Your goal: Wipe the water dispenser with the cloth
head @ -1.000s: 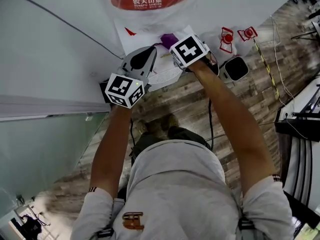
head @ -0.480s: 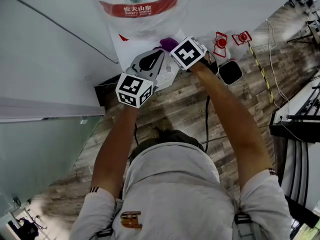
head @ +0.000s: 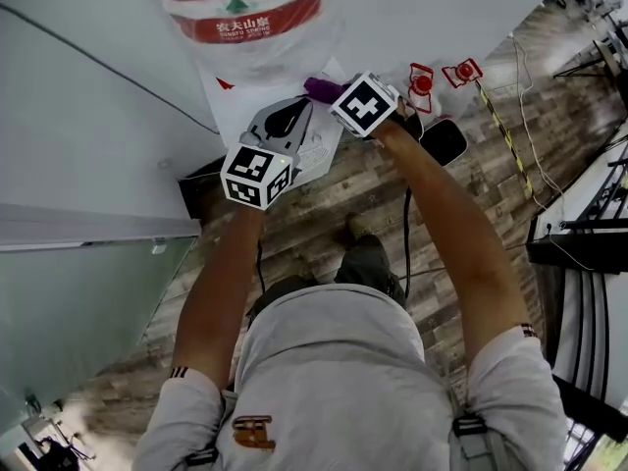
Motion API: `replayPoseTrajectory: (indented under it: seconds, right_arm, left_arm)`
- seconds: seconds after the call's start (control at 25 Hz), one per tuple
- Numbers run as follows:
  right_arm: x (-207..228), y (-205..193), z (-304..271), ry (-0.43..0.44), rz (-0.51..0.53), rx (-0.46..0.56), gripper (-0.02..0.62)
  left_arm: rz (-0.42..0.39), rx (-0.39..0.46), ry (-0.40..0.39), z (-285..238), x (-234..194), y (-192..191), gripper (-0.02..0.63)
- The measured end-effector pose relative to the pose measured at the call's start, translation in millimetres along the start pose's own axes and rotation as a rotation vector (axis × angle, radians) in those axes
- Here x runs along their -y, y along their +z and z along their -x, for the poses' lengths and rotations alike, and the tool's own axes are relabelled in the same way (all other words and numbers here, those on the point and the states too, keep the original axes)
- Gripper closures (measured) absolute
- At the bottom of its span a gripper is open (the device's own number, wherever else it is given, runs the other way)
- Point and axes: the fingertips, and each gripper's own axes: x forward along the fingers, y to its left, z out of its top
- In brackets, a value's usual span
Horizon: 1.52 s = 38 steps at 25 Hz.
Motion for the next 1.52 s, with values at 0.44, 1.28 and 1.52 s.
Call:
replayPoseTrajectory:
  seconds: [0.44,1.28,1.52]
  right_arm:
    - [28,3,-9,0.107,0.264,0.065,0.489]
    - [109,28,-60,0.205,0.489,0.120,0.489]
    - [126,39,-74,0.204,0.481,0.121,0.491]
  left_arm:
    - [0.027,0.025,0.174,-46,7,3,0.607]
    - [0.080,0.019,0.433,-93,-7,-5,0.607]
    - [0.085,0.015,0.458,-92,-4,-5,0.607]
